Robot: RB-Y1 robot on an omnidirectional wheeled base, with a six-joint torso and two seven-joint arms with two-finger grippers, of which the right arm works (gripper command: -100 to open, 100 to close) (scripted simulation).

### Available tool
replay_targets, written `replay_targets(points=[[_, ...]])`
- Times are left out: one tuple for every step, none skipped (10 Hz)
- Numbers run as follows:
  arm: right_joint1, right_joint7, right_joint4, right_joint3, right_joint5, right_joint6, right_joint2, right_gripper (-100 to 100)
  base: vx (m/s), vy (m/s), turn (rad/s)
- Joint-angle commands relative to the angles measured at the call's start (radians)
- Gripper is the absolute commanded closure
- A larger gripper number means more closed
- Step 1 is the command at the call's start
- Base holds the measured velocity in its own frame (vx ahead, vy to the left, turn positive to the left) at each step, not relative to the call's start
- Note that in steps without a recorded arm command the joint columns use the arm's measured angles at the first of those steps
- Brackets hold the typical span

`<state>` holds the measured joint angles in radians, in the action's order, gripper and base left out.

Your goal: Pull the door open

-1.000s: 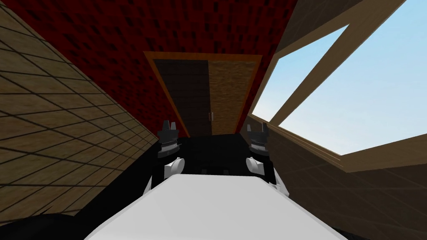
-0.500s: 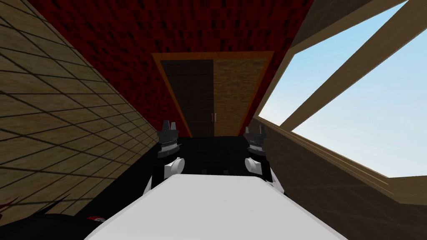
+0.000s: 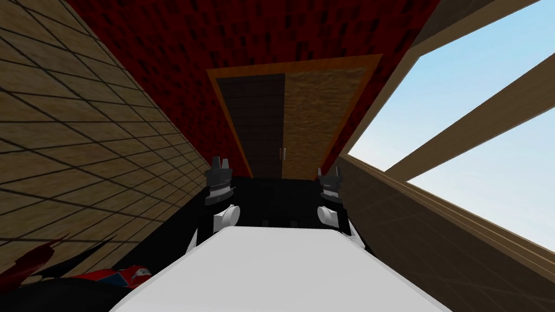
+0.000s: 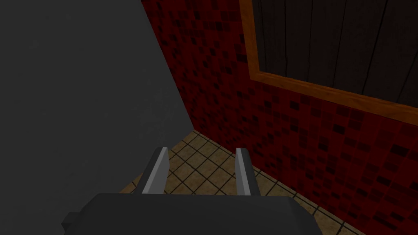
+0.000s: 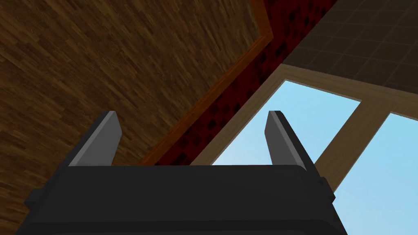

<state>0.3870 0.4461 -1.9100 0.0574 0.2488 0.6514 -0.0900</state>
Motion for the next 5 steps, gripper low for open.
replay_targets(points=[[-0.014,0.029,0.05,-0.006,0.021,0.014,0.002,-100,0.106,0.006,0.138],[-0.019,0.048,0.078,-0.007,0.036,0.019,0.001,-100,0.101,0.006,0.173],[-0.024,0.067,0.104,-0.008,0.051,0.025,0.0,-100,0.107,0.009,0.152],[-0.029,0.087,0.13,-0.009,0.066,0.03,-0.002,-100,0.108,0.01,0.182],[-0.034,0.106,0.157,-0.01,0.081,0.036,-0.003,-100,0.112,0.014,0.175]])
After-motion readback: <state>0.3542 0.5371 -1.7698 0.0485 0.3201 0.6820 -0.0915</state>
